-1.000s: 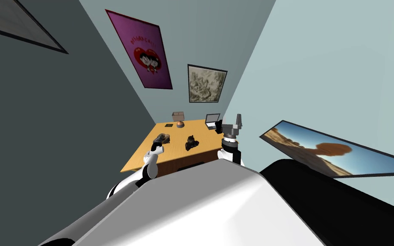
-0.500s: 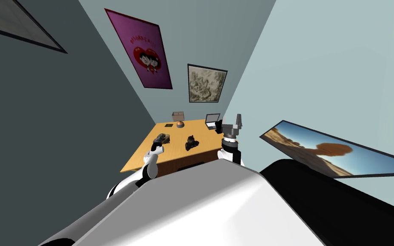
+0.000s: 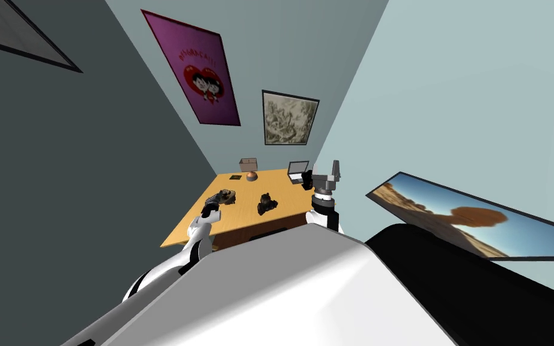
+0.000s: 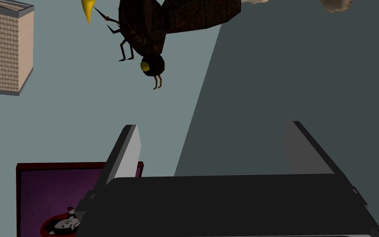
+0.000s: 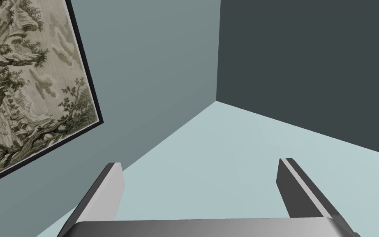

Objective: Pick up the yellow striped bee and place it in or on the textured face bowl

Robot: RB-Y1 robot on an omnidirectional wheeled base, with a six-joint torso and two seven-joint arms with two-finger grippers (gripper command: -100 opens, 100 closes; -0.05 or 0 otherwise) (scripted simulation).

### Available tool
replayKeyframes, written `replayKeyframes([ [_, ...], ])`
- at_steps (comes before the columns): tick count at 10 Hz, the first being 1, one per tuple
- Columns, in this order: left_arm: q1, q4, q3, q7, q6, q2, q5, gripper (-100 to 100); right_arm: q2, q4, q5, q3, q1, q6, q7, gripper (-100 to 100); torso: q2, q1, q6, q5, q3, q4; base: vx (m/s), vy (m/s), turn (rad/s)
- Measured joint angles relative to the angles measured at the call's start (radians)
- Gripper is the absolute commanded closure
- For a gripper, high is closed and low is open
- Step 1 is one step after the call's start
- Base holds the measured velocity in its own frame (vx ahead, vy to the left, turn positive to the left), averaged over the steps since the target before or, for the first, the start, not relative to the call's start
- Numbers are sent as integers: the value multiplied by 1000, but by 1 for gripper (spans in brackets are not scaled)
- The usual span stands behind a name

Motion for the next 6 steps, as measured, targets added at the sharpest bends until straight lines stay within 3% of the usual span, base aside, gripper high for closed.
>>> replayKeyframes([
  [1,-3,13,2,27,-5,8,-1,-100,0,0,0,0,0,0,0,0,1,1,0,0,0,0,70,-93,2],
  [3,41,-15,-39,90,-12,59,-13,-100,0,0,0,0,0,0,0,0,-1,-1,0,0,0,0,44,-68,16],
  [4,40,-7,-39,117,-16,68,-15,-100,0,0,0,0,0,0,0,0,1,1,0,0,1,0,62,-84,-1],
  [6,79,-36,-71,163,-20,108,-28,-100,0,0,0,0,0,0,0,0,0,0,0,0,0,0,38,-62,12],
])
